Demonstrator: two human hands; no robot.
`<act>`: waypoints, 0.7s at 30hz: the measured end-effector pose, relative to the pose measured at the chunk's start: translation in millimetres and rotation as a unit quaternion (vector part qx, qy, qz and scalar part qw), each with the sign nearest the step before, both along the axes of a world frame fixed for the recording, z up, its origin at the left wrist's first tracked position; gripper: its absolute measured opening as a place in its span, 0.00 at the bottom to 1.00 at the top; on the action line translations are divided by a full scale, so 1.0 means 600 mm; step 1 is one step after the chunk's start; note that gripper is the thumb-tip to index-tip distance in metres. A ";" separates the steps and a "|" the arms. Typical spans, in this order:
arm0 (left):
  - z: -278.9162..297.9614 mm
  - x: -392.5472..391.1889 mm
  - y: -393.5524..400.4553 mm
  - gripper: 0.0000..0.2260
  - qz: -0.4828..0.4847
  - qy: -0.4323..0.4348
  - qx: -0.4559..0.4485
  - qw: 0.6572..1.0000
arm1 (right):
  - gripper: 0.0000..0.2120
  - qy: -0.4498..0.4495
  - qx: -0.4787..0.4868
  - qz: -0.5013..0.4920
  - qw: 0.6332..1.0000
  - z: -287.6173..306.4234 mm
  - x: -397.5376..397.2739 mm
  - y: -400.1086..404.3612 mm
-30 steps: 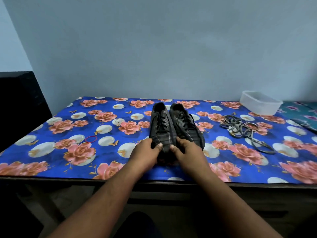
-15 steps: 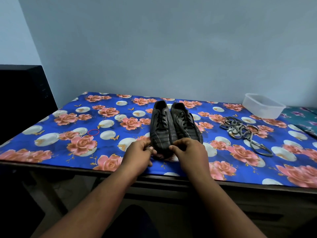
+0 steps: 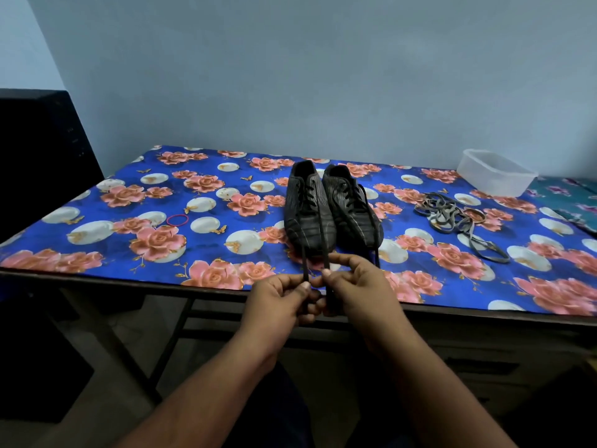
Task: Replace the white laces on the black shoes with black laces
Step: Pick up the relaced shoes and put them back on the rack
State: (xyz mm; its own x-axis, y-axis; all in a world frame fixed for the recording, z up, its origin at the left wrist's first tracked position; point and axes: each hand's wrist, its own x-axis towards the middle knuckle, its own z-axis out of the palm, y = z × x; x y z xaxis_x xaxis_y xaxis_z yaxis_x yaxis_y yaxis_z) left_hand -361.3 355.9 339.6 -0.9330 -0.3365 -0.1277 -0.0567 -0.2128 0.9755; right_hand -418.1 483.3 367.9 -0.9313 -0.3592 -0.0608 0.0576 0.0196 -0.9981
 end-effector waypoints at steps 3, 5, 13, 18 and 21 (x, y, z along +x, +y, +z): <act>-0.021 0.006 0.015 0.05 0.013 -0.017 0.001 1.000 | 0.07 0.096 0.134 -0.056 0.985 -0.035 0.012 0.014; -0.031 0.009 0.023 0.05 0.024 -0.021 -0.014 0.999 | 0.04 0.177 0.257 -0.095 0.945 -0.052 0.019 0.021; -0.058 0.017 0.038 0.03 0.093 0.012 -0.032 0.995 | 0.10 0.249 0.343 -0.123 0.897 -0.068 0.041 0.016; -0.063 0.021 0.042 0.04 0.091 0.001 -0.018 0.996 | 0.10 0.243 0.341 -0.129 0.899 -0.076 0.046 0.016; -0.063 0.023 0.039 0.03 0.068 -0.002 -0.038 0.997 | 0.09 0.243 0.333 -0.132 0.901 -0.076 0.047 0.023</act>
State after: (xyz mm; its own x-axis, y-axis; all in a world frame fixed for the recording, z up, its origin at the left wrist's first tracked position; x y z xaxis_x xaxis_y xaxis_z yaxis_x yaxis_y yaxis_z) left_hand -347.4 379.5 302.1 -0.8774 -0.4690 -0.1014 -0.0367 -0.1452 0.9887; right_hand -389.9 497.3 322.2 -0.9537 -0.1557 0.2571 -0.2930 0.6734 -0.6787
